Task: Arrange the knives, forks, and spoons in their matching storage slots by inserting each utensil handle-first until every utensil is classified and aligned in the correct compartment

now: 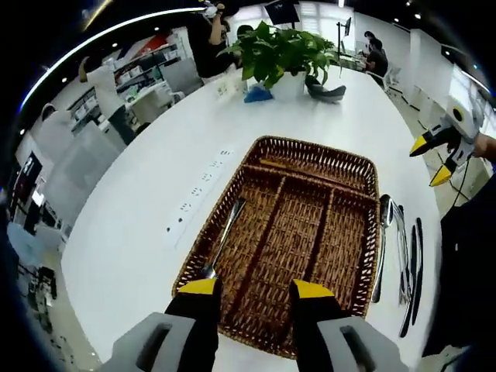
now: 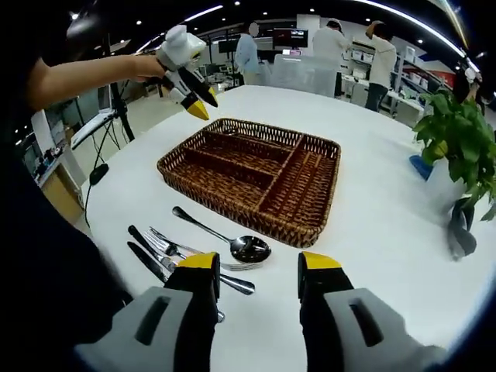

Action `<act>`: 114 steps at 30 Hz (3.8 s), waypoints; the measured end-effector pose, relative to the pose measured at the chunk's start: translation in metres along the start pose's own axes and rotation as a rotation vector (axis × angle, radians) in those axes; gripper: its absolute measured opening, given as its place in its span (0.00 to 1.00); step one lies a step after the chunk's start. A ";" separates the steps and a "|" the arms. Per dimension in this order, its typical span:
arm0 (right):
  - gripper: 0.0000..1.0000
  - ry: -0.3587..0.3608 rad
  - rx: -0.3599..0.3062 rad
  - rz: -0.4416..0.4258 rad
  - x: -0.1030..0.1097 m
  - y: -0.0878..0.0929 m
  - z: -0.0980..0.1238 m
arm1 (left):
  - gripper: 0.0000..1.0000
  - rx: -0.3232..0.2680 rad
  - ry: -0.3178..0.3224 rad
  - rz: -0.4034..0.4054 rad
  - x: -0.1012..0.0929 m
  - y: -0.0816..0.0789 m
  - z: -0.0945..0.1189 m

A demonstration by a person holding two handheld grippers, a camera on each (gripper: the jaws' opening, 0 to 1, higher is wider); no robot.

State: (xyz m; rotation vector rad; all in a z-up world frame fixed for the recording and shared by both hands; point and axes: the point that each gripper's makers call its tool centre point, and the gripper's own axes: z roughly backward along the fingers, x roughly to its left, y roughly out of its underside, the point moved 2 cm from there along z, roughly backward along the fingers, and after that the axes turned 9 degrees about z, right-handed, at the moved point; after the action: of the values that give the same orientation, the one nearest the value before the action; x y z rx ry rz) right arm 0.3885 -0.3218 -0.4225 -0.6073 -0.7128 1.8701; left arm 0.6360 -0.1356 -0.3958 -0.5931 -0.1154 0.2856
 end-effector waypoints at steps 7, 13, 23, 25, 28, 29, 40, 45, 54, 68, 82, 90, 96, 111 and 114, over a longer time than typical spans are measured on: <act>0.40 -0.048 -0.005 0.026 -0.002 -0.005 -0.010 | 0.43 -0.054 -0.025 0.078 -0.025 0.021 0.025; 0.39 -0.063 0.017 0.070 -0.003 -0.003 -0.018 | 0.51 -0.149 -0.047 0.211 -0.048 0.032 0.036; 0.35 -0.086 0.055 0.089 -0.006 0.008 -0.032 | 0.61 -0.256 -0.069 0.394 -0.094 0.070 0.048; 0.33 -0.089 0.061 0.079 -0.008 0.011 -0.034 | 0.61 -0.279 -0.057 0.413 -0.102 0.074 0.047; 0.32 -0.091 0.060 0.063 -0.011 0.013 -0.038 | 0.62 -0.349 -0.028 0.479 -0.120 0.077 0.044; 0.31 -0.096 0.060 0.055 -0.012 0.014 -0.040 | 0.65 -0.349 -0.022 0.487 -0.125 0.080 0.042; 0.18 -0.139 0.059 -0.053 -0.013 0.025 -0.058 | 0.81 -0.392 -0.003 0.598 -0.165 0.101 0.032; 0.14 -0.162 0.050 -0.136 -0.012 0.029 -0.066 | 0.91 -0.409 -0.015 0.598 -0.173 0.104 0.033; 0.08 -0.189 0.054 -0.300 -0.016 0.035 -0.081 | 0.95 -0.380 -0.023 0.605 -0.181 0.119 0.034; 0.06 -0.233 0.055 -0.471 -0.019 0.038 -0.091 | 0.96 -0.394 -0.017 0.640 -0.185 0.125 0.038; 0.05 -0.353 0.051 -0.642 -0.004 0.039 -0.100 | 0.92 -0.401 -0.018 0.639 -0.183 0.123 0.037; 0.02 -0.380 0.035 -0.699 -0.003 0.036 -0.096 | 0.85 -0.424 -0.006 0.632 -0.185 0.118 0.037; 0.00 -0.401 0.013 -0.751 0.001 0.032 -0.092 | 0.86 -0.410 0.009 0.617 -0.187 0.116 0.033; 0.00 -0.456 -0.001 -0.701 0.014 0.023 -0.082 | 0.86 -0.395 0.030 0.561 -0.183 0.112 0.029; 0.00 -0.460 -0.009 -0.712 0.014 0.021 -0.078 | 0.86 -0.396 0.036 0.551 -0.182 0.109 0.028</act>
State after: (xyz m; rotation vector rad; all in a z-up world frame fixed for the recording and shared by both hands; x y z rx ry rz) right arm 0.4234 -0.2992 -0.4934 0.0982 -1.0671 1.3293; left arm 0.4321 -0.0882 -0.4390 -1.0209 0.0318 0.7973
